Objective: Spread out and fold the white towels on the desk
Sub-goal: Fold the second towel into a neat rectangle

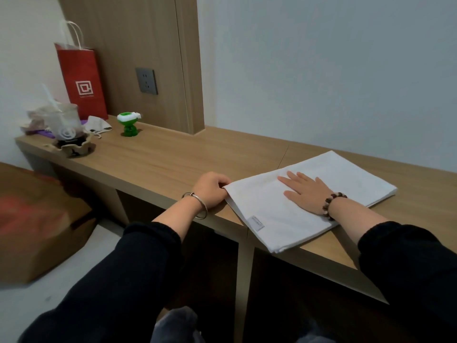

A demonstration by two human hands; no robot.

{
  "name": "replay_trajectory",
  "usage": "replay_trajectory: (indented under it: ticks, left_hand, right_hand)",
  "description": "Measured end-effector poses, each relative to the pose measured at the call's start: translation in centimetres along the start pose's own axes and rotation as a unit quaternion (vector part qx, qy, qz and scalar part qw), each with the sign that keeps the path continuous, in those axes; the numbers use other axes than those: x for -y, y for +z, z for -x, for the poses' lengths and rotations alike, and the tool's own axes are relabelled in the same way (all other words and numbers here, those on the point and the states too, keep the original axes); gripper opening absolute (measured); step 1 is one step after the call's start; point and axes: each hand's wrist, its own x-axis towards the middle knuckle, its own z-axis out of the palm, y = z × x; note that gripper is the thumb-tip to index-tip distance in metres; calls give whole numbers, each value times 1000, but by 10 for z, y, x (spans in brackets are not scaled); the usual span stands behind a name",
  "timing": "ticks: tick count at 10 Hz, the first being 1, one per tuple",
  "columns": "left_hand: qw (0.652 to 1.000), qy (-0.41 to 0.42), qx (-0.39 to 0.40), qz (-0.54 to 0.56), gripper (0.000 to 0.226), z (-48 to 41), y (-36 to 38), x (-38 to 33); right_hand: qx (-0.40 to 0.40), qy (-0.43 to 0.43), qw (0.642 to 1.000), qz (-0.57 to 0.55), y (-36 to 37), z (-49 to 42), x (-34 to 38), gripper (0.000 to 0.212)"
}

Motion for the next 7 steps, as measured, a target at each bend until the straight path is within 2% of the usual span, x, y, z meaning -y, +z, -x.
replay_trajectory:
  ticks: [1,2,3,4,5,7]
  left_hand:
    - [1000,0,-2,0,18,0,-4,4]
    - [989,-61,88,98,24,-4,-19,3]
    - [963,-143,179,144,42,-15,-33,-5]
    - [940,-195,236,151,25,-25,-36,-18]
    - [939,-200,261,96,30,-32,-36,-23]
    - [949,-190,251,14,37,-33,-35,-26]
  right_hand:
    - [2,-5,1000,0,1,-1,-1,51]
    - [-6,-7,1000,5,4,-3,-4,51]
    - [-10,-7,1000,6,6,-5,-6,52]
    - [-11,-6,1000,4,8,-6,-6,52]
    - [-11,-4,1000,2,6,-5,-6,52]
    - [-11,-1,1000,1,5,-4,-3,52]
